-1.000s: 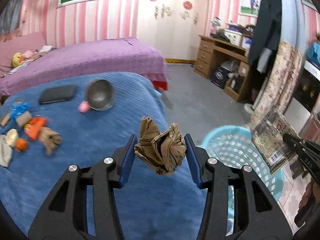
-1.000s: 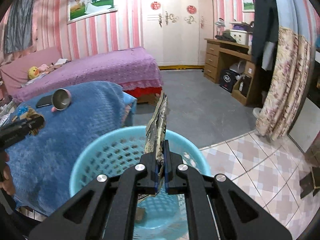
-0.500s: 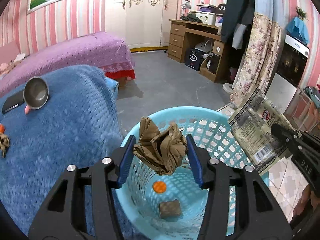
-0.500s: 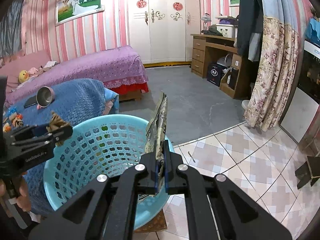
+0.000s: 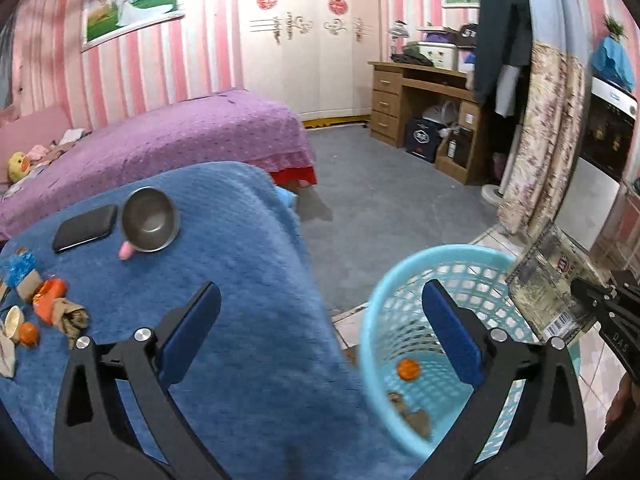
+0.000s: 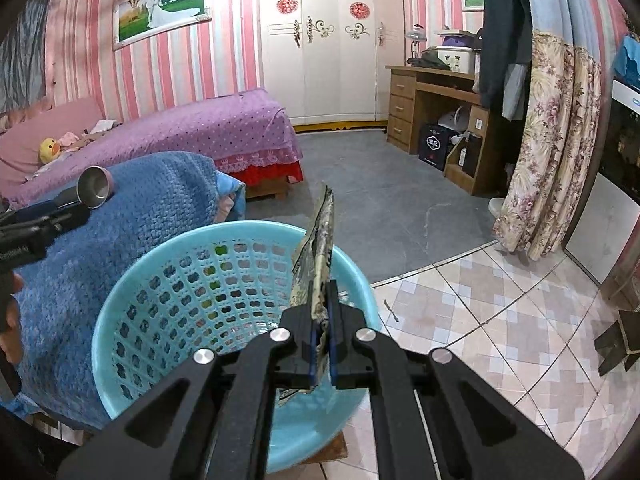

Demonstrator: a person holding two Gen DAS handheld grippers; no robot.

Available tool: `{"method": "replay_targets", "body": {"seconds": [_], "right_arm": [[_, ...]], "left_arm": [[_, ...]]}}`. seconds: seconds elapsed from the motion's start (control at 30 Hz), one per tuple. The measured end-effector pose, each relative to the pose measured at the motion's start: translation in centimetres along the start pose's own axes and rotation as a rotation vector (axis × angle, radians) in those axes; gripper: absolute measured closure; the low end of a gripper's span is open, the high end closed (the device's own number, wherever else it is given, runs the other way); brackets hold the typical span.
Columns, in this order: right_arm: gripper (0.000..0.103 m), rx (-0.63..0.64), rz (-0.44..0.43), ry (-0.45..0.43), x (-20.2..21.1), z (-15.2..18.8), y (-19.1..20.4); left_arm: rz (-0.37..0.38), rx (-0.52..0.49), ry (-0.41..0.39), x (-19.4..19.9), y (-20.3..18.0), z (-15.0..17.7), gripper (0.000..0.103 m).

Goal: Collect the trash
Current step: 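Carry paper and wrapper over the blue basket and open both tools, then grasp the beige cloth bag with the left tool while the right tool grasps the brown paper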

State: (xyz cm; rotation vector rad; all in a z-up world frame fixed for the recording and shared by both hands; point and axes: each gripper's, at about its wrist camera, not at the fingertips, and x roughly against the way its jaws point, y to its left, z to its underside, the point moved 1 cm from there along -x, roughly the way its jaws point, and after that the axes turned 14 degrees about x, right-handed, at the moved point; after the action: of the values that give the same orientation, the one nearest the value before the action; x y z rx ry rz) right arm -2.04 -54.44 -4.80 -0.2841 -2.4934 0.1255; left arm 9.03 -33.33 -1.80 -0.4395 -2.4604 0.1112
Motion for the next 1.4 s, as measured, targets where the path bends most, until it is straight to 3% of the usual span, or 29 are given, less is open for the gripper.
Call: {"method": "replay_targets", "body": {"seconds": [0.17, 0.23, 0.27, 0.37, 0.47, 0.8, 1.2, 1.4], "right_arm": [[0.094, -0.003, 0.029, 0.01, -0.9, -0.7, 1.3], [0.062, -0.005, 0.046, 0.029, -1.5, -0.6, 1.7], [0.033, -0.007, 0.059, 0.038, -1.7, -0.5, 1.9], [0.026, -0.004, 0.087, 0.06, -2.0, -0.3, 2.3], [0.008, 0.002, 0.149, 0.061, -1.3, -0.5, 2.6], [0.005, 0.027, 0.149, -0.025, 1.6, -5.0, 7.5], [0.005, 0.113, -0.024, -0.103, 1.6, -10.9, 20.2], [0.005, 0.146, -0.121, -0.12, 0.1, -13.5, 27.3]], "left_arm": [[-0.004, 0.056, 0.019, 0.5, 3.1, -0.6, 0.006], [-0.011, 0.067, 0.023, 0.9, 4.3, -0.5, 0.006], [-0.018, 0.067, 0.022, 1.1, 4.8, -0.5, 0.006], [-0.039, 0.068, 0.018, 1.6, 6.0, -0.4, 0.006], [-0.05, 0.073, 0.018, 2.4, 7.5, -0.4, 0.006], [-0.105, 0.101, 0.002, 6.4, 14.2, -1.2, 0.006], [-0.281, 0.16, -0.01, 9.0, 27.9, -2.4, 0.006], [-0.33, 0.221, -0.005, 8.8, 33.4, -2.0, 0.006]]}}
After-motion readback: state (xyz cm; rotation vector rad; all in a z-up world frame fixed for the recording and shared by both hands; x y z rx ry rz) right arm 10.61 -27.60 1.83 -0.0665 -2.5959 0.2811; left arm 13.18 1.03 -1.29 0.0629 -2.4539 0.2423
